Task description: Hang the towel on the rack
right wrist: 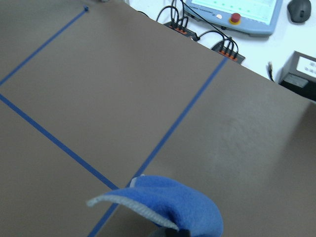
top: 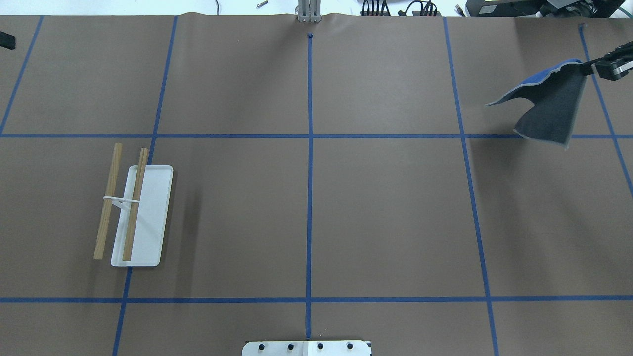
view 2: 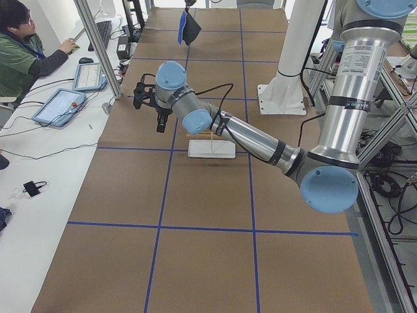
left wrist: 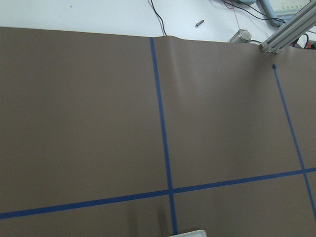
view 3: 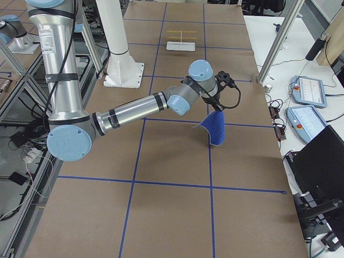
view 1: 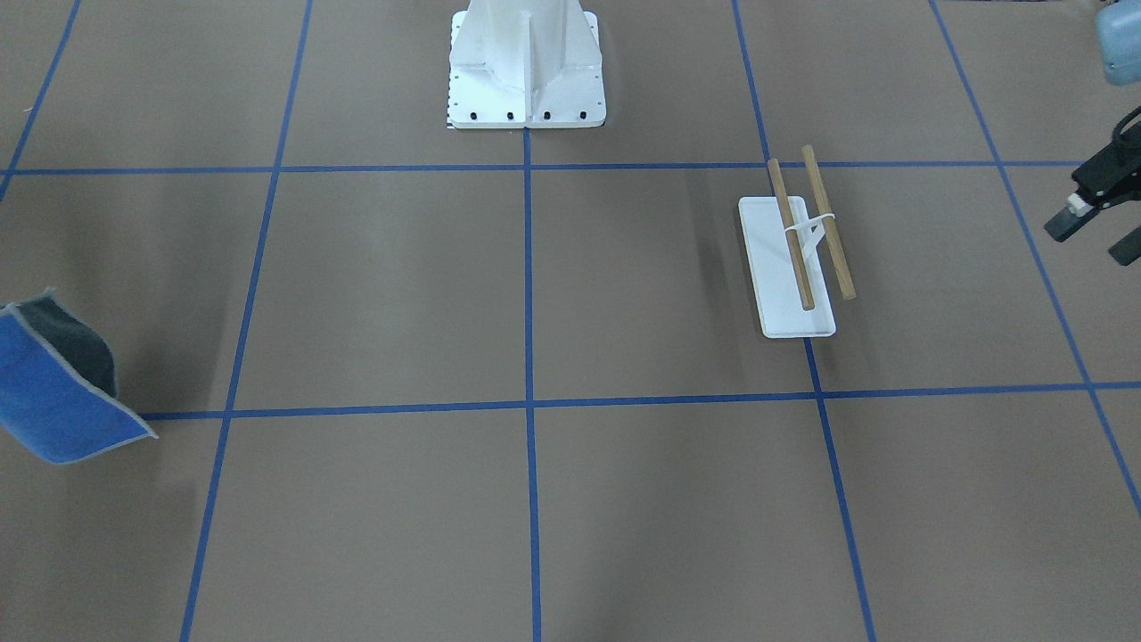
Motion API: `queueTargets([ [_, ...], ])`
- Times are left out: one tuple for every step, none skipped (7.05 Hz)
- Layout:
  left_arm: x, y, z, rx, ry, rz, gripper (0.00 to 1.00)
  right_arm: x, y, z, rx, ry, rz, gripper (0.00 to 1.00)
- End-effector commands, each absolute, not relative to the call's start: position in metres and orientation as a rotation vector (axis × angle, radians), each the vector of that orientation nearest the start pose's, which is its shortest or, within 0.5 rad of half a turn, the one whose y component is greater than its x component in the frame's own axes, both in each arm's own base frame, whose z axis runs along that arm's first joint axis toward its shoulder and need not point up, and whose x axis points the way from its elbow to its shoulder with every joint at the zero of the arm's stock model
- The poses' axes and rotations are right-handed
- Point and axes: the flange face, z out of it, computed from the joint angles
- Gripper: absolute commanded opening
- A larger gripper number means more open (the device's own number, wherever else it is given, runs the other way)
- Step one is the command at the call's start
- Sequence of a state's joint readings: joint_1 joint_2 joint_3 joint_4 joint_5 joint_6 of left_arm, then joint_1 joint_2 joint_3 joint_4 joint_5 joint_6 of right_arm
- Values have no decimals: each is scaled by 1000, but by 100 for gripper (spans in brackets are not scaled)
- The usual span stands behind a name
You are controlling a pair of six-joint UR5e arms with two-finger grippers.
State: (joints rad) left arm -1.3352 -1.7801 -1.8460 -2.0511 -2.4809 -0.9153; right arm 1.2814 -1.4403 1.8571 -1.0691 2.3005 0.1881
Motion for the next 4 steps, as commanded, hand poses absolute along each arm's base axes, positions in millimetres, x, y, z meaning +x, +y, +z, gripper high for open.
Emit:
queueTargets([
  [179,-545,292,187,1226,-283,99,-164,-521,317,840,-818,-530,0],
  [232,-544,258,106,1260,-374,99,-210,-503,280,867,-822,-512,0],
  [267,-544,231,48,1286,-452,99,-243,-498,233,854,-876,-473,0],
  [288,-540,213,14,1305,-515,99,-275,-492,205,856,-882,-450,0],
])
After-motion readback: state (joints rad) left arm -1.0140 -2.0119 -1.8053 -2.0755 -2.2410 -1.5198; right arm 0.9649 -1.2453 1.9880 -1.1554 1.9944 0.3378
